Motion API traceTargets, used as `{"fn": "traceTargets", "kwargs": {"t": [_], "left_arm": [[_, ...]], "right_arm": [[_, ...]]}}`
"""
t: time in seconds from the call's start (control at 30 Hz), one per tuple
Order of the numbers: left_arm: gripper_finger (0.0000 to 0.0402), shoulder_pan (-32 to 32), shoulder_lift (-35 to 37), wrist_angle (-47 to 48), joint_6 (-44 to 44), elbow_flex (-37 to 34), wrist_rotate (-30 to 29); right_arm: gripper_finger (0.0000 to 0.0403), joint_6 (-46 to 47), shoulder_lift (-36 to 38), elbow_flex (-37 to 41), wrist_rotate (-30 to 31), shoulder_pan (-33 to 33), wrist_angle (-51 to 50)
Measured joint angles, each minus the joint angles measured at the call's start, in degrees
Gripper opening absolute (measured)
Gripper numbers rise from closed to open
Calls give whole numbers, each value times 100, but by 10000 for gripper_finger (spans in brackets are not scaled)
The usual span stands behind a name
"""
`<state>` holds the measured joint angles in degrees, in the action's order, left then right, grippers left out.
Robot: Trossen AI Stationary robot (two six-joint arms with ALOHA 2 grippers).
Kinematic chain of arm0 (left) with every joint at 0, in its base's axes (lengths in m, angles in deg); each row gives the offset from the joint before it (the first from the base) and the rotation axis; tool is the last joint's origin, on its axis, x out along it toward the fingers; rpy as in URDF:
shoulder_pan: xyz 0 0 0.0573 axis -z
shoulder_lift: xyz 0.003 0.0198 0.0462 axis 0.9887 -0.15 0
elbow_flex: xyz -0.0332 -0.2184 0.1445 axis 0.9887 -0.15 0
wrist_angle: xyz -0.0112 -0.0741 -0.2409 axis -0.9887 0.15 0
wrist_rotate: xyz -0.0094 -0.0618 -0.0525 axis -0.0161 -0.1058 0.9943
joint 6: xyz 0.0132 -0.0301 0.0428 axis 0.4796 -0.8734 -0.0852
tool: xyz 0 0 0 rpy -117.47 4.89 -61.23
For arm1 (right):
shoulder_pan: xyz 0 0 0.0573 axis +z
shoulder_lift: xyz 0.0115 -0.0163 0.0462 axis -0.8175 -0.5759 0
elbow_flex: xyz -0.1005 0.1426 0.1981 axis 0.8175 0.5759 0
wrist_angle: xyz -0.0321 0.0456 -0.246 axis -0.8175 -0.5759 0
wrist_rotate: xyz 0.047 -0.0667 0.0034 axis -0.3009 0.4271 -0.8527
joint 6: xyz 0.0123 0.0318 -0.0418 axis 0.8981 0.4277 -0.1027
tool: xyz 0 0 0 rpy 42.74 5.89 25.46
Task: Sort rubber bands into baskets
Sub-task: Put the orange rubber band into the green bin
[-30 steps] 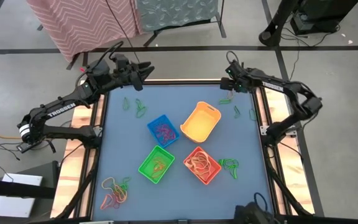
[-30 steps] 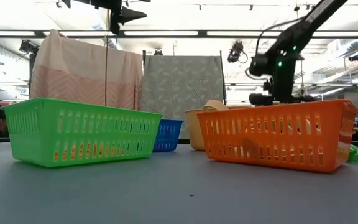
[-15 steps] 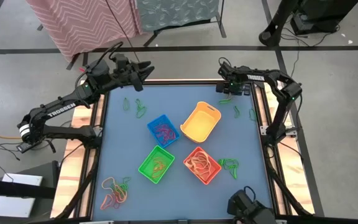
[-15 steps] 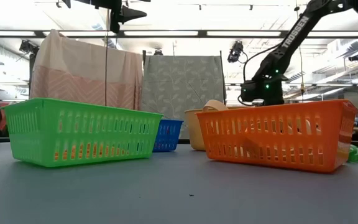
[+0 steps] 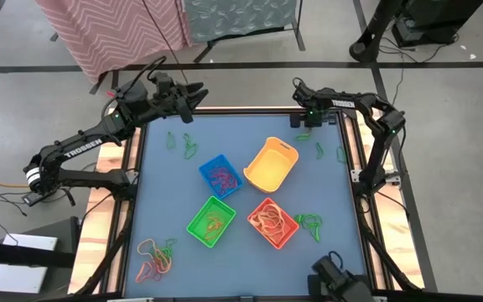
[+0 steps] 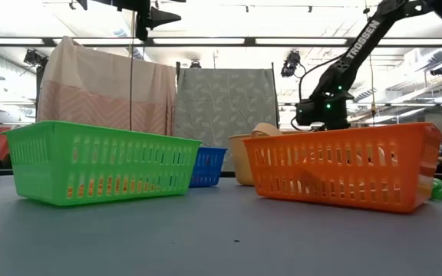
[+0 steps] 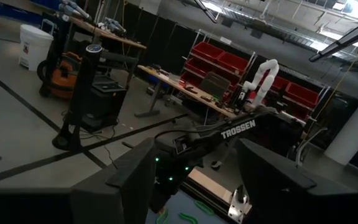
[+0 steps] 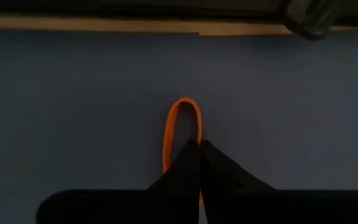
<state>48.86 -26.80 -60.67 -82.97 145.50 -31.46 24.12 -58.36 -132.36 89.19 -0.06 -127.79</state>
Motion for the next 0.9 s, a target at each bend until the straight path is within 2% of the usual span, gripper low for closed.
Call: {"fn": "traceTargets", "kwargs": {"t": [0.1,0.3,0.43,0.57,0.73,0.9], "left_arm": [[227,0,0,-8,-2,0,0],[227,0,0,-32,-7,0,-13],[227,0,0,-35,-9,0,-92],[227,0,0,-37,-17,0,-125],[227,0,0,36,-28,0,-125],[227,0,0,98,-145,0,-125]], "right_arm": [[6,-231,440,69,103,41,-40],[3,-471,1872,33,56,290,402],[2,-477,2790,9,-503,681,888],[2,-355,3291,17,-1029,1448,1332],[2,-8,3217,13,-1171,2772,1947],[2,209,2507,13,-1264,4100,3218]]}}
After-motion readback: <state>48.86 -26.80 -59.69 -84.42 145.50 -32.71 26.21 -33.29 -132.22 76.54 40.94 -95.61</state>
